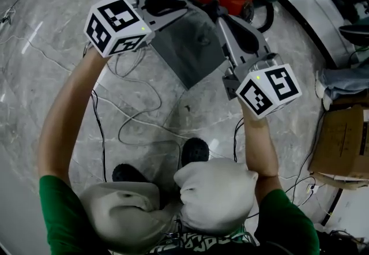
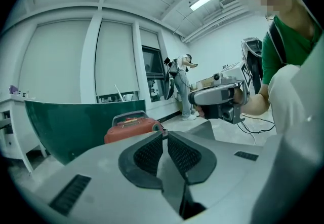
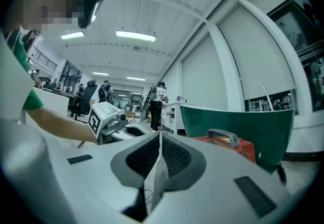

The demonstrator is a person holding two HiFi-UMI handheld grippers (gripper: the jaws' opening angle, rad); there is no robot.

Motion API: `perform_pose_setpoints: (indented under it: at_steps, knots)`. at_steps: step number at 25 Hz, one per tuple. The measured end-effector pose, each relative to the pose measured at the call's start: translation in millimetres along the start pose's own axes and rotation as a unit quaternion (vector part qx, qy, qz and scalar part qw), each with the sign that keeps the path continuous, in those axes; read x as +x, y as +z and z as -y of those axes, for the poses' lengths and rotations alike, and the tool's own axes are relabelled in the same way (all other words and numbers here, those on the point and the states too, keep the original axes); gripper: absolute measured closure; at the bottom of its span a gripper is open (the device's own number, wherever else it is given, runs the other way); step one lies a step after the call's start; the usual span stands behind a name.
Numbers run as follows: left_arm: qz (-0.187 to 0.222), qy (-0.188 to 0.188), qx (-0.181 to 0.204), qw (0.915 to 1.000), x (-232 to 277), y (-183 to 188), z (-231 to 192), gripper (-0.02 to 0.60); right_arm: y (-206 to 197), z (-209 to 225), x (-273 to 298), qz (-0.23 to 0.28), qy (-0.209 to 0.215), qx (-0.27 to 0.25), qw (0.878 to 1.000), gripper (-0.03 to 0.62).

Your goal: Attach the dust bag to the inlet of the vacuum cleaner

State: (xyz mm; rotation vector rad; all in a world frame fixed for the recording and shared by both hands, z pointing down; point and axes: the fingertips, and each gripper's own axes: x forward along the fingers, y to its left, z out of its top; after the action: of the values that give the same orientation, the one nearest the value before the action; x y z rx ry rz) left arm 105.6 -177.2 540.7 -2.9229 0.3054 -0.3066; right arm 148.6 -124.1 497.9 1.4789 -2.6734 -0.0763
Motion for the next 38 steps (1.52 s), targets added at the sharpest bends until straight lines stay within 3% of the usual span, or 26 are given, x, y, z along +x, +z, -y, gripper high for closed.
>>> perform_pose_setpoints:
  at_steps: [6,11,22,38]
  knots:
    - [-0.008,0.006,-0.017,0.9998,-14.4,-11.8,17.1,0.577,-17.3,-16.6,8.8,-0.021,0.002,0.006,1.0,0.586]
    - [-0.006,0.003,-0.052,0.9986,-16.0,-22.7,24.7,0.577,-40.0,-17.8,18.1,-0.047,0.0,0.009,0.999,0.586]
    - [-0.015,0.0,-0.078,0.9969,-0.1,-57.0,32.3,0.578,-101.1,-19.3,29.9,-0.088,0.009,0.033,0.995,0.586]
    - [-0.004,-0.019,-0.111,0.9936,15.5,-113.8,21.8,0.578,-138.9,-30.0,58.6,-0.102,0.037,0.055,0.993,0.586]
